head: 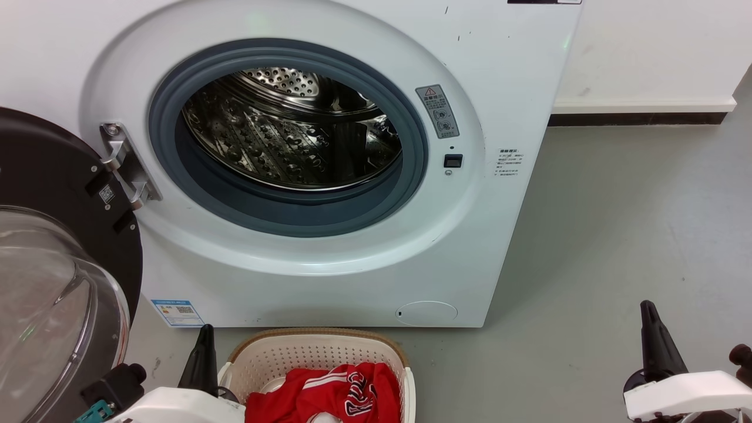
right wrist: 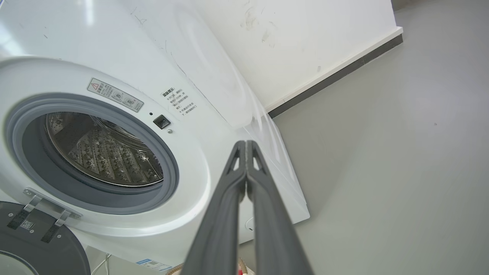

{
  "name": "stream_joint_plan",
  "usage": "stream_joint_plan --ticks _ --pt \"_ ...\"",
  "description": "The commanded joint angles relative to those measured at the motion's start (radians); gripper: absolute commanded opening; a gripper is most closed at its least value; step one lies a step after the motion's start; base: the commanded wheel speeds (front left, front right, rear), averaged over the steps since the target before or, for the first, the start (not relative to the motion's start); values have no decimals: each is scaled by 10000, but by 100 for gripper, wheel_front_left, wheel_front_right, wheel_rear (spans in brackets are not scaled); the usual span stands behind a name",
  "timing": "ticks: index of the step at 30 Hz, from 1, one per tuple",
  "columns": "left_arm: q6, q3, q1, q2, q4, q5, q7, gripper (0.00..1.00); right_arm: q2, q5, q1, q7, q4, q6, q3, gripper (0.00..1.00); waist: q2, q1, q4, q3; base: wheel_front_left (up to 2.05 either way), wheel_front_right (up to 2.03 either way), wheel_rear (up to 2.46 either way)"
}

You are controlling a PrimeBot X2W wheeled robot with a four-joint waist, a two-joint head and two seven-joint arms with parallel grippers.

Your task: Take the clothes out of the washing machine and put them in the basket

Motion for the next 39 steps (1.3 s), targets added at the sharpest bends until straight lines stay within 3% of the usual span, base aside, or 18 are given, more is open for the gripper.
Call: stream_joint_plan --ticks 1,39 --pt "-41 67 -241 -19 -93 -274 52 0 -43 321 -250 82 -85 0 1 0 -1 0 2 0 0 0 0" --pt "-471 530 -928 -143 229 -5189 1217 0 -65 5496 -864 1248 276 -2 68 0 -1 0 55 9 0 0 0"
